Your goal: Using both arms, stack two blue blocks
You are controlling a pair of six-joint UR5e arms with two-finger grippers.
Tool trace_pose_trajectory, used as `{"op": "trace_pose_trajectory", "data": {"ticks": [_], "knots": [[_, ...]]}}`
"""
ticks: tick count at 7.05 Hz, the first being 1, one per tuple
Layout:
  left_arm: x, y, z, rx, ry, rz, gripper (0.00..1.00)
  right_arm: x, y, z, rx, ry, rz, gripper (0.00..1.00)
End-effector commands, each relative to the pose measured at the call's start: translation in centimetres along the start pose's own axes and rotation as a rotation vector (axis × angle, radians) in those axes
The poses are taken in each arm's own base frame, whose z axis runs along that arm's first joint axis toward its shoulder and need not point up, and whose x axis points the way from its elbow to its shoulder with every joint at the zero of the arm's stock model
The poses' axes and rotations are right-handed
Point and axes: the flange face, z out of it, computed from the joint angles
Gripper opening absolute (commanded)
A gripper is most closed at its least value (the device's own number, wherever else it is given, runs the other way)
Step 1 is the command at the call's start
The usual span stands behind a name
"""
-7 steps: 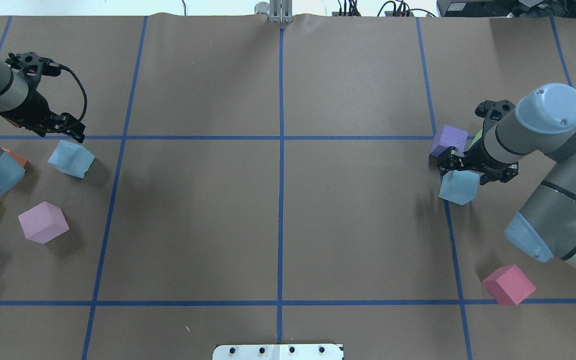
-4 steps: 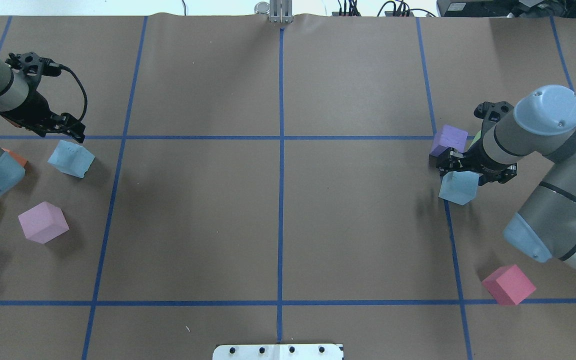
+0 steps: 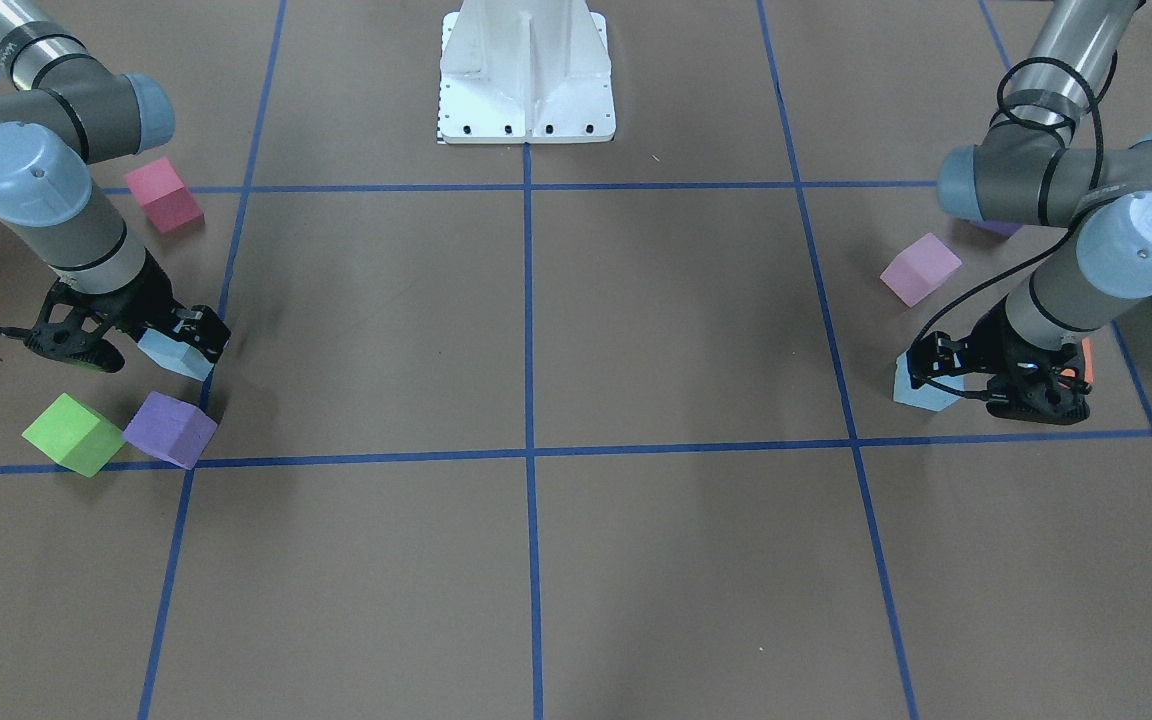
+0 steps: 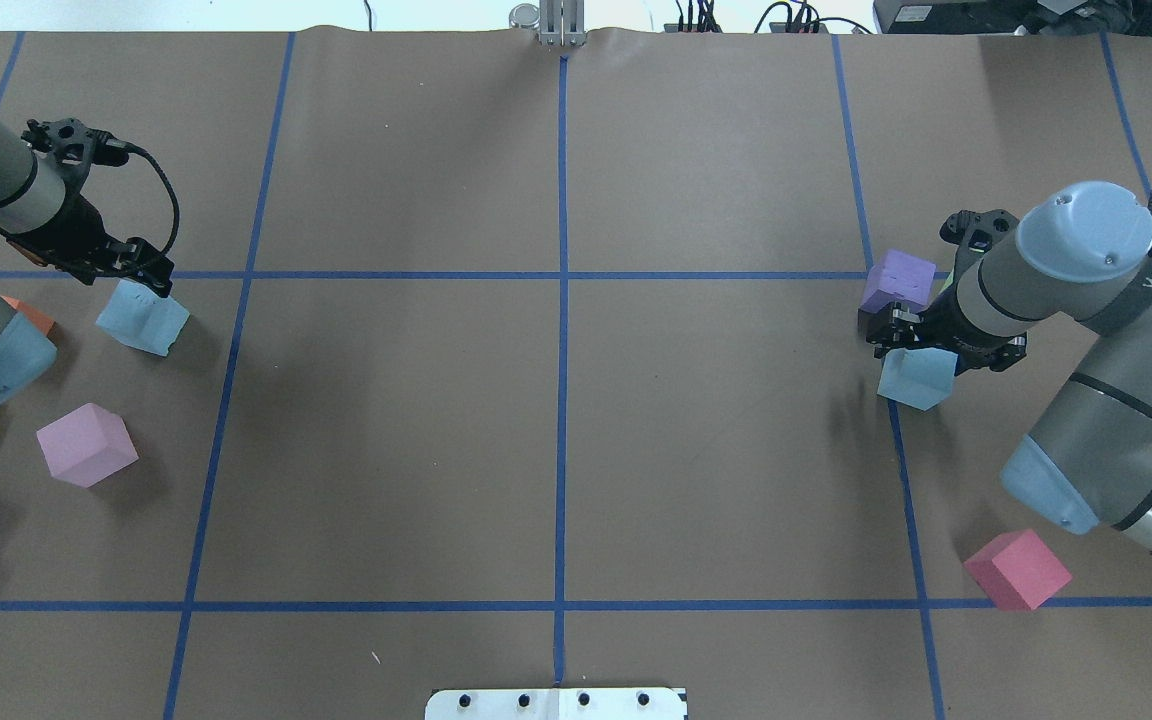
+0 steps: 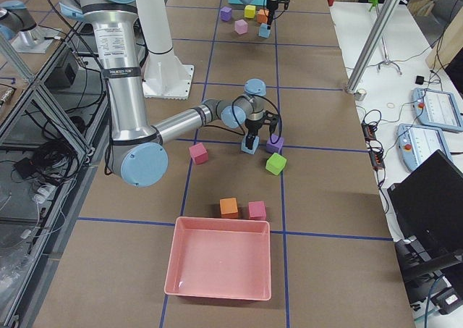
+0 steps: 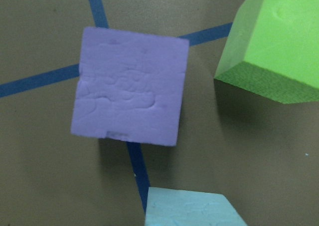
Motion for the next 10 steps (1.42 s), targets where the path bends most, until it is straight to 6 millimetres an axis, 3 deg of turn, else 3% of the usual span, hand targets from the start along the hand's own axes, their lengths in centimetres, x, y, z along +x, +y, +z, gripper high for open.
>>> {"op": "trace_pose_trajectory", "data": {"ticks": [1, 6, 7, 9, 10], "knots": [[1.6, 1.0, 1.6, -0.012, 0.012, 0.046, 0.99, 0.0, 0.1, 0.0, 0.0, -0.001, -0.001, 0.93], [1.3, 1.4, 2.2, -0.022, 0.008, 0.053, 0.97, -0.5, 0.8, 0.6, -0.002, 0.005, -0.008, 0.91], [1.2, 1.5, 2.3, -0.024, 0.007, 0.051, 0.96, -0.5, 0.9, 0.8, 0.001, 0.008, -0.01, 0.87], [1.2, 1.5, 2.3, -0.024, 0.007, 0.051, 0.91, -1.0, 1.0, 0.4, 0.002, -0.003, -0.02, 0.71], [1.2, 1.5, 2.4, -0.025, 0.007, 0.052, 0.84, -1.3, 1.0, 0.2, 0.002, -0.007, -0.029, 0.6]]}}
